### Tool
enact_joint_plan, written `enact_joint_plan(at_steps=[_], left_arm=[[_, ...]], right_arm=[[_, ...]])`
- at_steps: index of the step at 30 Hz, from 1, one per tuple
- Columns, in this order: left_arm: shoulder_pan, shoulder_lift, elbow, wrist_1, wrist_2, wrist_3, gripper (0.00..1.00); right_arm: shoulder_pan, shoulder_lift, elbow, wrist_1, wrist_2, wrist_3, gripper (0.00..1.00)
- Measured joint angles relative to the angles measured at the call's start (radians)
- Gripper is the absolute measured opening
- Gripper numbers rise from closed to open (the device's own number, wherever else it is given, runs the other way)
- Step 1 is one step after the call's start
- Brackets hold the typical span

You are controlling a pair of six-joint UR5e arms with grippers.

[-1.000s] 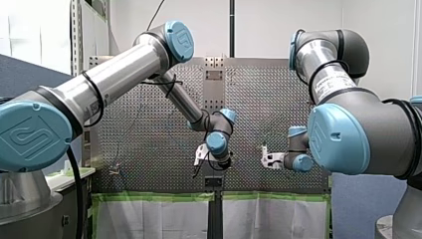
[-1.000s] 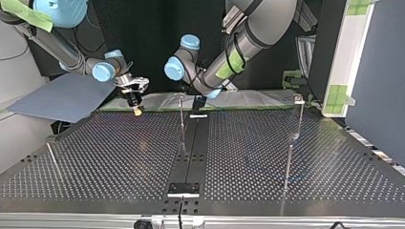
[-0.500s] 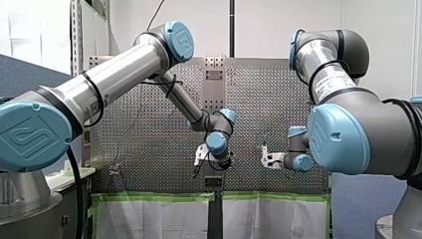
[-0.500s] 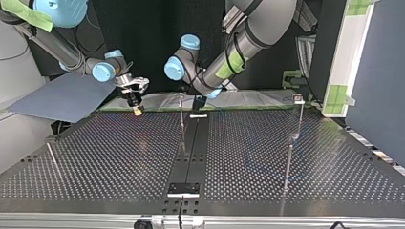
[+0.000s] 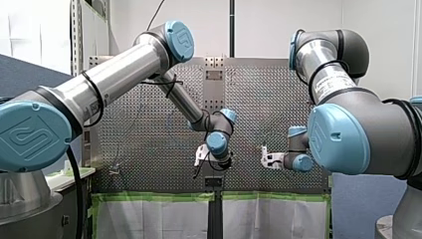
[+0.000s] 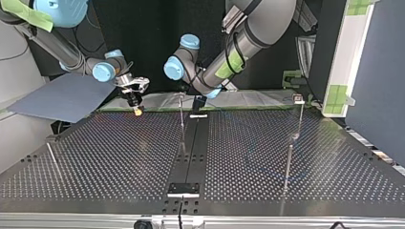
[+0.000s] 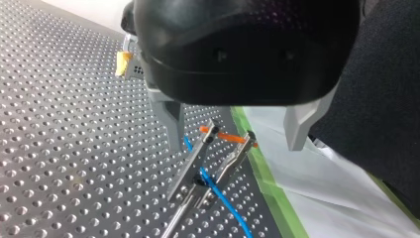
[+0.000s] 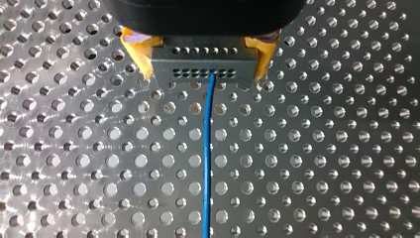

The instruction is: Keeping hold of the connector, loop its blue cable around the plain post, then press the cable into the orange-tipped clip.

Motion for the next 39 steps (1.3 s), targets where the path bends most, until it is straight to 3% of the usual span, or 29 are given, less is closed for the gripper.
enact_joint_plan(at_steps=[12, 18, 31, 39], left_arm=[[-0.011, 0.025, -0.026, 0.013, -0.028, -0.004, 1.0], [-0.019, 0.079, -0.081, 0.063, -0.043, -0.021, 1.0], [-0.022, 0.21, -0.212, 0.195, -0.088, -0.131, 1.0], [-0.019, 0.287, -0.288, 0.265, -0.099, -0.142, 1.0]], right_arm=[[-0.002, 0.0, 0.0, 0.005, 0.0, -0.001, 0.0], [-0.003, 0.0, 0.0, 0.005, 0.0, -0.001, 0.0], [-0.002, 0.0, 0.0, 0.007, 0.0, -0.002, 0.0], [0.002, 0.0, 0.0, 0.01, 0.0, -0.002, 0.0]])
